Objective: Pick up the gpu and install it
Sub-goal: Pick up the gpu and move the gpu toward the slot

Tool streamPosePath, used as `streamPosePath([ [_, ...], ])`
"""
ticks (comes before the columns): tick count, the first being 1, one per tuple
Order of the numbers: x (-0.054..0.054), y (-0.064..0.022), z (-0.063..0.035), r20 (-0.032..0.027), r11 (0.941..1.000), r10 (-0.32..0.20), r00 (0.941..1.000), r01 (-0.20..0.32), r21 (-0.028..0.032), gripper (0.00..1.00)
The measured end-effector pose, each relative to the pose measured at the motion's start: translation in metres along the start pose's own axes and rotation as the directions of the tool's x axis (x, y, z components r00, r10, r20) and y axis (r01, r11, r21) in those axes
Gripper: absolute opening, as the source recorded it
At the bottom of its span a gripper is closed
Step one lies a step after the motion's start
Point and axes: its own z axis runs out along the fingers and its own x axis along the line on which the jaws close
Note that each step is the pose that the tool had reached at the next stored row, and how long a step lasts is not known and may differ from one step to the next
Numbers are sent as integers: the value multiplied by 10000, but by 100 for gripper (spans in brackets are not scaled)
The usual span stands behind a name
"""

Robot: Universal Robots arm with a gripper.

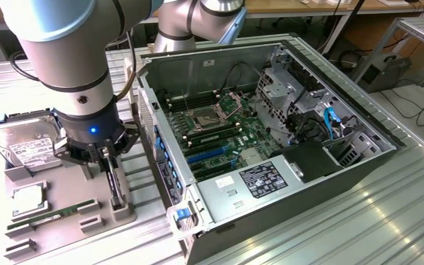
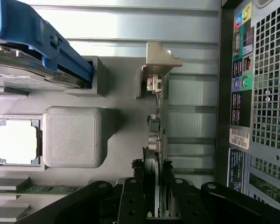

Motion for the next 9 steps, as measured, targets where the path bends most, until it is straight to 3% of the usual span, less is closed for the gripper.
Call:
streamPosePath([
  [9,-4,8,-234,1,10000,1,10000,-1,-43,26],
])
